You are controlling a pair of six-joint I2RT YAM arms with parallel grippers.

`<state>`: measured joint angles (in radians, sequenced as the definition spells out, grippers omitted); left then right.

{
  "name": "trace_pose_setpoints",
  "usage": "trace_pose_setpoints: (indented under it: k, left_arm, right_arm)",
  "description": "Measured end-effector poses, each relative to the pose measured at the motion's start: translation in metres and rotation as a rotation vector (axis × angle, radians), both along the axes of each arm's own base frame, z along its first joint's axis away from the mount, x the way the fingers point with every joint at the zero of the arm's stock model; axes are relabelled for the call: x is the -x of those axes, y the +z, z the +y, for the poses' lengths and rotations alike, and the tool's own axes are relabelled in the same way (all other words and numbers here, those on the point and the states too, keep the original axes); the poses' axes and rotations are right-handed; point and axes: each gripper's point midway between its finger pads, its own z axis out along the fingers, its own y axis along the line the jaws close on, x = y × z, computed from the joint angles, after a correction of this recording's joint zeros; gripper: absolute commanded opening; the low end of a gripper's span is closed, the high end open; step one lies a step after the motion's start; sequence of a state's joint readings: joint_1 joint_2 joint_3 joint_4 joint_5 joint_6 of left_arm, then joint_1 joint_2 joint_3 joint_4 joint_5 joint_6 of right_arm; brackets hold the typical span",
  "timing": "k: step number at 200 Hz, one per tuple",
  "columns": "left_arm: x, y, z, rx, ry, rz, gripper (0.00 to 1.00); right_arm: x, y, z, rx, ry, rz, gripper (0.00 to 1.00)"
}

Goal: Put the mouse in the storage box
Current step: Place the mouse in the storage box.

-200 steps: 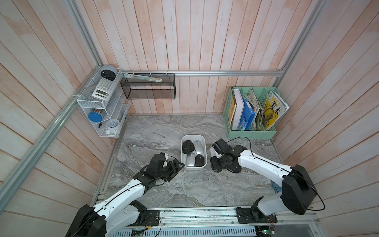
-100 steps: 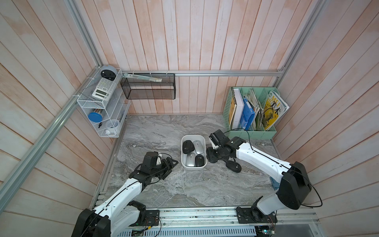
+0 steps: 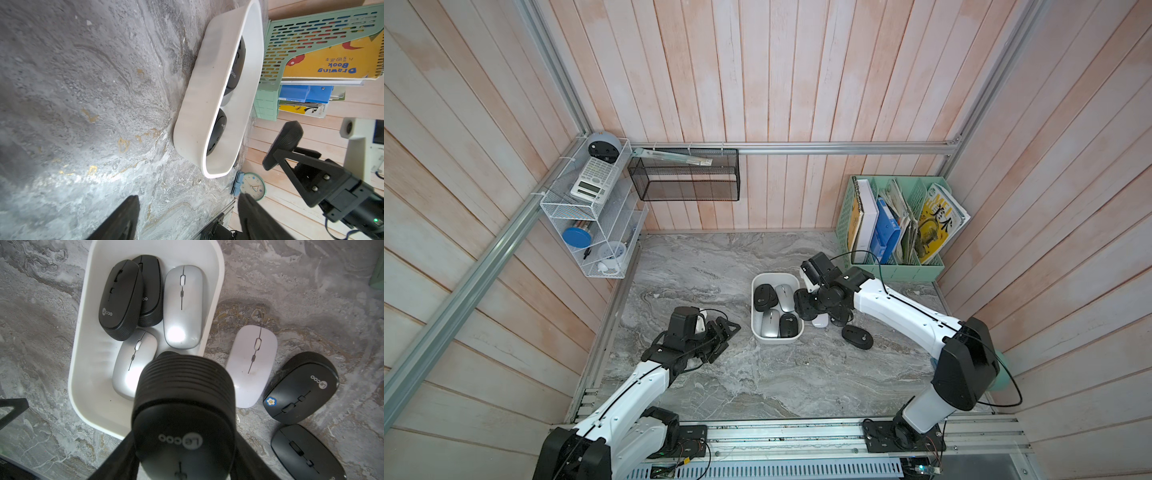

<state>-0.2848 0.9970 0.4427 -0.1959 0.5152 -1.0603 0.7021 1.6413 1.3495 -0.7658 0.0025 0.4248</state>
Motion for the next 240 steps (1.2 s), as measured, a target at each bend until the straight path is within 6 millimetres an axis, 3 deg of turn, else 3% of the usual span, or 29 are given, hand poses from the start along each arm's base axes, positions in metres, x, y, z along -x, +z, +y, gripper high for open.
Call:
trace_pose_setpoints:
  k: [42,118,176,240]
  left_arm:
    - [-0.001,0.000,0.006,-0.003,0.011,0.010,0.80]
    - [-0.014,-0.003,0.015,0.037,0.034,0.031,0.80]
    - [-0.038,-0.017,0.008,0.085,0.028,0.065,0.80]
    - [-0.079,-0.003,-0.007,0.218,0.027,0.003,0.80]
  right_arm:
    - [0.002,-0.006,0.008,0.003,0.018,0.014,0.61]
    - [-0.014,-0.001,0.022,-0.011,0.028,-0.006,0.61]
    - [-0.046,-0.017,0.035,-0.016,0.028,0.021,0.61]
    - [-0.062,-0.034,0.050,0.003,0.059,0.039,0.61]
